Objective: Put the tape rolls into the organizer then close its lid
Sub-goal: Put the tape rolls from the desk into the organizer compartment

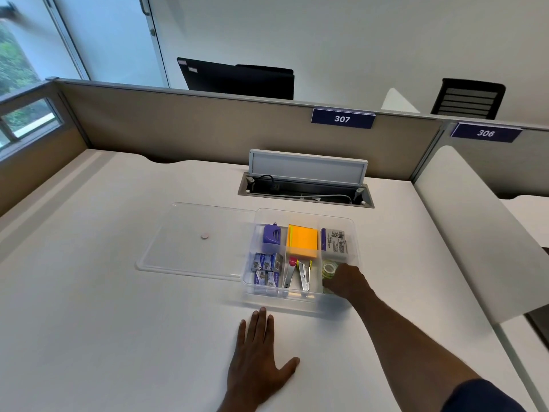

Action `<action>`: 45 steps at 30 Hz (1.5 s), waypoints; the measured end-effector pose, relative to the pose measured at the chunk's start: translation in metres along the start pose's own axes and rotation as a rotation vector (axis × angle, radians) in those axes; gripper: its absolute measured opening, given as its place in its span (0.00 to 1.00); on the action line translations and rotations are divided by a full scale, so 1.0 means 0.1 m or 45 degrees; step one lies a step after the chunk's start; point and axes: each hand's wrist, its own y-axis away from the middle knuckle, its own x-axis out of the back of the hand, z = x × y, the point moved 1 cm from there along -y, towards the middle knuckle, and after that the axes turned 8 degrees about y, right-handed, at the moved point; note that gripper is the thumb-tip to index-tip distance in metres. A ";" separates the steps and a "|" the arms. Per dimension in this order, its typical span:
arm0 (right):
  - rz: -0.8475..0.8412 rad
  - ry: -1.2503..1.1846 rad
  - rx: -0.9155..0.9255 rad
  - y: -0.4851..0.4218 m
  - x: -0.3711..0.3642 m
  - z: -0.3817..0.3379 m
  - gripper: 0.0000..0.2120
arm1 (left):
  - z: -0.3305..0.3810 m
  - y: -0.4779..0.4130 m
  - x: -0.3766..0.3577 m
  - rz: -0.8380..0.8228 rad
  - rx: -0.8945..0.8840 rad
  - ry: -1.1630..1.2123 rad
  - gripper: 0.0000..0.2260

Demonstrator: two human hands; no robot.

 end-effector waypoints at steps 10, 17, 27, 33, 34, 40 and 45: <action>-0.030 0.012 -0.055 -0.05 0.05 -0.05 0.21 | 0.00 0.00 0.00 0.031 -0.007 -0.019 0.48; -0.106 -0.001 -0.042 -0.08 0.04 -0.07 0.24 | 0.04 0.02 0.06 0.053 -0.030 0.035 0.47; -0.169 0.115 0.054 -0.01 0.01 -0.03 0.30 | 0.07 0.04 0.12 0.011 -0.045 0.024 0.46; -0.149 0.125 0.041 0.01 0.02 -0.05 0.24 | 0.04 0.03 0.07 0.012 -0.045 0.002 0.47; -0.151 0.126 0.040 0.00 0.02 -0.05 0.24 | 0.03 0.02 0.05 0.022 -0.045 -0.010 0.48; -0.121 0.081 0.045 0.02 -0.02 -0.06 0.28 | 0.04 0.03 0.05 0.038 -0.026 -0.015 0.48; -0.086 0.061 0.050 0.02 -0.03 -0.07 0.27 | 0.07 0.05 0.14 -0.013 -0.022 0.019 0.46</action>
